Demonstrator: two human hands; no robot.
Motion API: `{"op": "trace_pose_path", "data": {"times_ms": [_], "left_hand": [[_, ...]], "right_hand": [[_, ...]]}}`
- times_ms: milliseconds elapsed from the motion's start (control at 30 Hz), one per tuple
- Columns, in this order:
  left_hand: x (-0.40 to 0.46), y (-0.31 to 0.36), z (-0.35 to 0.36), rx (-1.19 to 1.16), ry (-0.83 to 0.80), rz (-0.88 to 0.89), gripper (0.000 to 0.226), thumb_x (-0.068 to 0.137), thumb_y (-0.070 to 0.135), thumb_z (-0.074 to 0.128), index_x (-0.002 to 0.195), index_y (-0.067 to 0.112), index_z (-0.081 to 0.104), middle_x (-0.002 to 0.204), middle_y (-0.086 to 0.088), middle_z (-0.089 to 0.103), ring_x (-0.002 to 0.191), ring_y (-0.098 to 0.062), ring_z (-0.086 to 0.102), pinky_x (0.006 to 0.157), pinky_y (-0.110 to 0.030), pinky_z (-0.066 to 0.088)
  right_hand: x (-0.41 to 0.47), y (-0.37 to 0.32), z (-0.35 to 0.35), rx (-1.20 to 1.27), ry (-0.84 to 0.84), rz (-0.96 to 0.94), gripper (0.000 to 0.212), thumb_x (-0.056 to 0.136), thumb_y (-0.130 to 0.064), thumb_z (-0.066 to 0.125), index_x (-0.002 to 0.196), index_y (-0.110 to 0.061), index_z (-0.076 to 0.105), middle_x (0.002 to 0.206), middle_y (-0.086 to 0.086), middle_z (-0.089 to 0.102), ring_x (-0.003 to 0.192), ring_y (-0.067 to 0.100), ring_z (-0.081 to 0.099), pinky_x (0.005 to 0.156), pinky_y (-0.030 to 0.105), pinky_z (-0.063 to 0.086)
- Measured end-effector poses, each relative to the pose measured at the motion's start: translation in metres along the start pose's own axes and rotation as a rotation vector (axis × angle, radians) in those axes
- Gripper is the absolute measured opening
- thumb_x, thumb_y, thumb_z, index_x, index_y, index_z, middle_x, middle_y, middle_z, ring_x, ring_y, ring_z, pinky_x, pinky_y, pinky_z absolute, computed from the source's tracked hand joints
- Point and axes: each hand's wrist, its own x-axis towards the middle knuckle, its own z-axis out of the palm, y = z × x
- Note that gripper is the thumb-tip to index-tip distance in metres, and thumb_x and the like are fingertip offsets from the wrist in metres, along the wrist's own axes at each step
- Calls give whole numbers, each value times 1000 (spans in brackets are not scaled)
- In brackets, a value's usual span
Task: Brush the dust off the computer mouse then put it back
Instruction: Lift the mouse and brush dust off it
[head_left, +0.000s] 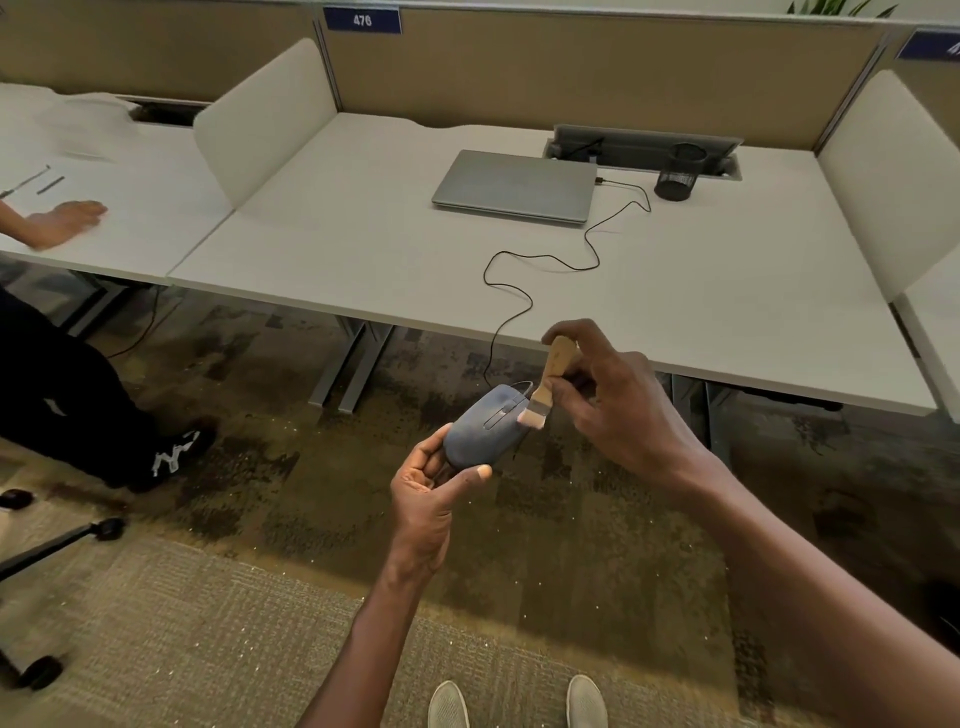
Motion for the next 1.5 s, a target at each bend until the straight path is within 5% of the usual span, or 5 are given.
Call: {"op": "trace_pose_path", "data": {"times_ms": [167, 433, 900, 1100, 1500], "left_hand": [[2, -1, 5, -2, -12, 4, 65, 60, -4, 82, 119, 15, 64, 108, 2, 79, 104, -14, 75, 76, -22, 61], [3, -4, 6, 6, 2, 10, 65, 60, -2, 84, 119, 16, 65, 111, 2, 79, 106, -15, 74, 76, -22, 61], [8, -4, 7, 3, 40, 24, 66, 56, 0, 86, 117, 17, 66, 108, 3, 79, 104, -13, 75, 77, -21, 60], [8, -4, 7, 5, 30, 18, 65, 57, -1, 85, 117, 17, 66, 107, 4, 79, 104, -13, 75, 77, -23, 61], [9, -2, 1, -13, 17, 0, 65, 59, -2, 83, 120, 15, 64, 108, 1, 79, 103, -15, 75, 75, -22, 61]], "right_hand": [[13, -9, 3, 8, 65, -47, 42, 97, -11, 66, 130, -22, 41, 87, 4, 73, 67, 20, 69, 62, 36, 59], [3, -3, 7, -65, 14, 14, 46, 97, -13, 64, 133, -27, 40, 84, 8, 69, 69, 26, 68, 62, 47, 58], [2, -2, 26, 21, 188, 182, 43, 95, -13, 68, 126, -21, 39, 82, 0, 67, 67, 13, 70, 59, 38, 61], [6, 2, 23, 80, 275, 207, 47, 93, -17, 72, 129, -21, 41, 87, 0, 71, 73, 7, 71, 65, 15, 59], [4, 37, 14, 147, 291, 440, 41, 95, -14, 70, 125, -18, 43, 98, 11, 72, 79, 18, 76, 68, 25, 64]]}}
